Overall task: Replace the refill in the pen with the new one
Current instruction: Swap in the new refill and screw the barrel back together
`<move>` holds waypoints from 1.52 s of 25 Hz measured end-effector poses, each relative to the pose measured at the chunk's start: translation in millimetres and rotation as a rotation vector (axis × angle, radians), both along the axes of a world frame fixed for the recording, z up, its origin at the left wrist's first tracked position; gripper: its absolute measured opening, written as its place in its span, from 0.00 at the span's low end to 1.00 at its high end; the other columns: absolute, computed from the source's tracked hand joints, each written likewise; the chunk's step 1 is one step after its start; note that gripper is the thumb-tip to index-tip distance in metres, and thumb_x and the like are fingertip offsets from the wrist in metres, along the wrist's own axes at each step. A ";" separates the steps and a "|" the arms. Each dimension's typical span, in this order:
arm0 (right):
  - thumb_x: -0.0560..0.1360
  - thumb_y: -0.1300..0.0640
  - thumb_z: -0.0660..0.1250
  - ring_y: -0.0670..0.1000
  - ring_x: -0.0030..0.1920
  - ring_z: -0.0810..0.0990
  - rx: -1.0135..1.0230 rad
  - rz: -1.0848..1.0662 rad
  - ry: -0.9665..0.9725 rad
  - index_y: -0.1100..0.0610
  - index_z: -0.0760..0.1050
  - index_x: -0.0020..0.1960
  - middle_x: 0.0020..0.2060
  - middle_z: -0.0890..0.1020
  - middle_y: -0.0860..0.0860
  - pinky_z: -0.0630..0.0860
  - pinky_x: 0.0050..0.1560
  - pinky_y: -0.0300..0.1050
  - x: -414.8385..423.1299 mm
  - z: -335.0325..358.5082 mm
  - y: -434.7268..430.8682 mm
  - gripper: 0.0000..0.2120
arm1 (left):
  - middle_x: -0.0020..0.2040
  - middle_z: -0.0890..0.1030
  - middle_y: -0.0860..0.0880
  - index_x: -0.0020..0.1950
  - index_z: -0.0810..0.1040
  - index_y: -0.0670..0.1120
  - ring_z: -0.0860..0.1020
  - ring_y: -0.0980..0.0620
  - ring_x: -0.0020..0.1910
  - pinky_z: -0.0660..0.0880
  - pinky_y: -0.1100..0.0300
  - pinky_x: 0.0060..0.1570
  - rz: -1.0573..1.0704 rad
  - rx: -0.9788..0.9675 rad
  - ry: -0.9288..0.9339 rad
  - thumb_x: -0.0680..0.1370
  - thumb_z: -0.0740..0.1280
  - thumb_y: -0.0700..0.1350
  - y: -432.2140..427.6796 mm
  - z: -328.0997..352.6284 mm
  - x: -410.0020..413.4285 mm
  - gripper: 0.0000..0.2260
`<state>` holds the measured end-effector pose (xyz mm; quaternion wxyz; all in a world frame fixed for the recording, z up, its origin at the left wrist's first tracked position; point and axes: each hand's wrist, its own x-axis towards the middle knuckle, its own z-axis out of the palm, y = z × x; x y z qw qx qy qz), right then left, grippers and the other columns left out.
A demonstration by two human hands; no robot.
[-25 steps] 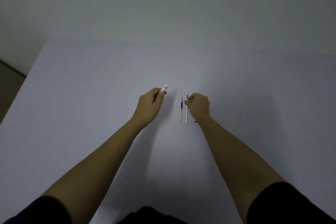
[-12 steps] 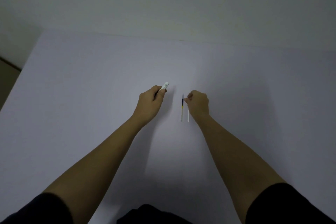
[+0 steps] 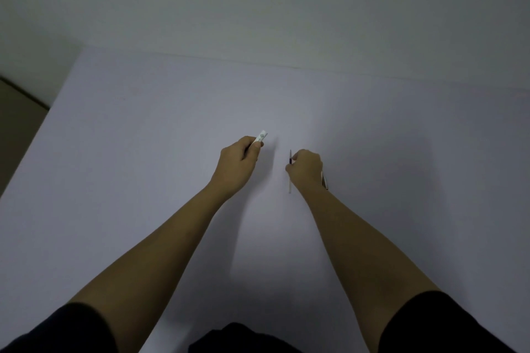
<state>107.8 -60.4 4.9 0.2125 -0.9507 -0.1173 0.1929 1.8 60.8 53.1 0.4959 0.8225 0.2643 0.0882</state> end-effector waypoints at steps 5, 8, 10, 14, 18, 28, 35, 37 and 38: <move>0.70 0.60 0.69 0.55 0.53 0.82 0.312 -0.182 0.124 0.61 0.80 0.55 0.51 0.84 0.58 0.75 0.53 0.42 6.3 22.3 4.8 0.14 | 0.35 0.76 0.50 0.51 0.77 0.45 0.73 0.53 0.34 0.69 0.68 0.32 -0.011 0.027 0.016 0.81 0.57 0.49 2.4 3.9 -6.5 0.13; 0.69 0.61 0.71 0.50 0.43 0.82 0.647 -0.346 0.240 0.62 0.80 0.52 0.42 0.84 0.55 0.79 0.49 0.42 13.3 53.2 -2.0 0.12 | 0.37 0.77 0.46 0.49 0.77 0.42 0.75 0.49 0.38 0.68 0.63 0.34 -0.038 0.019 0.024 0.80 0.57 0.50 -1.4 10.9 -11.7 0.15; 0.69 0.62 0.70 0.47 0.40 0.82 0.835 -0.401 0.281 0.61 0.79 0.49 0.39 0.83 0.54 0.79 0.45 0.39 16.4 77.2 -11.9 0.09 | 0.36 0.77 0.50 0.50 0.78 0.44 0.76 0.50 0.38 0.68 0.66 0.34 -0.068 0.023 0.019 0.80 0.57 0.50 -5.1 18.2 -16.0 0.14; 0.72 0.63 0.69 0.45 0.40 0.82 1.143 -0.438 0.336 0.57 0.76 0.45 0.38 0.83 0.52 0.79 0.42 0.33 6.5 114.5 -37.0 0.04 | 0.38 0.80 0.51 0.49 0.79 0.44 0.76 0.52 0.37 0.67 0.72 0.33 -0.158 0.071 -0.010 0.80 0.58 0.49 -16.9 34.3 -22.4 0.13; 0.73 0.64 0.68 0.46 0.41 0.82 1.243 -0.436 0.354 0.58 0.75 0.46 0.37 0.82 0.52 0.80 0.43 0.32 -11.5 130.4 -52.2 0.04 | 0.39 0.80 0.50 0.49 0.79 0.44 0.73 0.56 0.33 0.69 0.65 0.33 -0.189 0.074 -0.024 0.80 0.58 0.48 -30.5 48.3 -27.8 0.12; 0.74 0.64 0.67 0.46 0.42 0.82 1.251 -0.386 0.299 0.58 0.74 0.46 0.39 0.82 0.52 0.79 0.42 0.32 -31.9 139.7 -69.1 0.04 | 0.37 0.78 0.56 0.54 0.79 0.48 0.73 0.71 0.31 0.67 0.78 0.31 -0.233 0.061 -0.076 0.81 0.58 0.48 -47.6 64.0 -38.0 0.12; 0.74 0.54 0.68 0.43 0.44 0.83 1.107 -0.200 0.307 0.52 0.79 0.47 0.43 0.84 0.49 0.79 0.46 0.34 -38.4 136.4 -69.9 0.03 | 0.38 0.80 0.54 0.54 0.76 0.52 0.73 0.67 0.29 0.67 0.73 0.29 -0.182 0.011 -0.123 0.80 0.59 0.50 -53.6 72.4 -32.3 0.09; 0.75 0.49 0.66 0.42 0.45 0.83 1.051 -0.178 0.304 0.50 0.79 0.47 0.44 0.84 0.47 0.78 0.46 0.34 -35.7 133.3 -70.0 0.07 | 0.38 0.80 0.54 0.51 0.76 0.53 0.71 0.62 0.29 0.67 0.67 0.32 -0.155 -0.039 -0.143 0.80 0.59 0.50 -55.0 73.3 -30.9 0.07; 0.75 0.46 0.65 0.43 0.46 0.83 1.030 -0.180 0.312 0.49 0.79 0.47 0.44 0.84 0.46 0.78 0.46 0.34 -33.6 130.5 -70.7 0.08 | 0.38 0.80 0.54 0.50 0.76 0.52 0.70 0.61 0.29 0.67 0.64 0.33 -0.140 -0.068 -0.157 0.79 0.59 0.50 -55.5 73.6 -30.0 0.07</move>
